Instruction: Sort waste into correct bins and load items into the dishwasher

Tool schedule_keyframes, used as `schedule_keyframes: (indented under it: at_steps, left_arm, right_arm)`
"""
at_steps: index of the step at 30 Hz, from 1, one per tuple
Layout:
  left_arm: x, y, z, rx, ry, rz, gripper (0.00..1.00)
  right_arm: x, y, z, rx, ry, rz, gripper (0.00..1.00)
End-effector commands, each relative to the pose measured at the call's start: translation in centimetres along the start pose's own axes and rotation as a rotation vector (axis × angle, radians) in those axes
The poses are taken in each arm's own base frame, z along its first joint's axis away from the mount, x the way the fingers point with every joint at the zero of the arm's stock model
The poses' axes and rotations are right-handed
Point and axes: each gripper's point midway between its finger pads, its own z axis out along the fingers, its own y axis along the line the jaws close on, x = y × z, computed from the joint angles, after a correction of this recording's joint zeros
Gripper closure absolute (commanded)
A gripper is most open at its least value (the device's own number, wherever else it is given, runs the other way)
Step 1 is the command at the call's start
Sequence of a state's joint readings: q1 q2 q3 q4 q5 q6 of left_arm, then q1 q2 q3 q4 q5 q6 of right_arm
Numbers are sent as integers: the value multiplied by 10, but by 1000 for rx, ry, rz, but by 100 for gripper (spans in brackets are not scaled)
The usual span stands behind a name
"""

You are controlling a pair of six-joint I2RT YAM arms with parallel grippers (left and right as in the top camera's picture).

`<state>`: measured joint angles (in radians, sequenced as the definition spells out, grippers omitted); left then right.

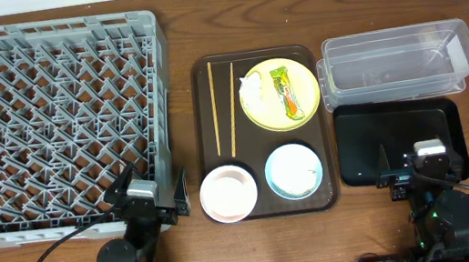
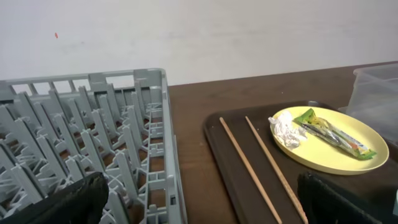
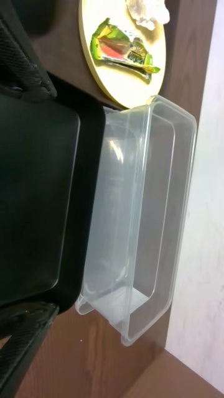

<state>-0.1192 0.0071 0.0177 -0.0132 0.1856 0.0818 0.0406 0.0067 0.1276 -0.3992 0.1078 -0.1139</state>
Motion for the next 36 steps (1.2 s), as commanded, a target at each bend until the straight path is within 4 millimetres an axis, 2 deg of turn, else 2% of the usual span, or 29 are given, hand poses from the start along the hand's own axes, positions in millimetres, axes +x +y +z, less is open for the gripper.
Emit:
schedule_keyframes:
  at_steps: [1,23,27,29,33,36]
  left_arm:
    - [16,-5,1,33,53,-13,2]
    - [16,-6,1,35,53,-15,2]
    - [14,-6,1,38,44,-23,2]
    - [11,-6,1,37,32,-22,2]
    - [-6,-8,-1,50,-15,-27,2]
    - [-22,-8,-4,49,-45,-59,2]
  right_arm:
    - [4,2,2,-9,8,-9,1]
    - [4,0,2,2,8,-9,1]
    - [2,7,1,-39,0,3,1]
    - [-5,11,1,-63,-29,17,1]
    - [-26,35,-4,-207,-121,23,1]
    - [-41,39,-8,-241,-168,58,1]
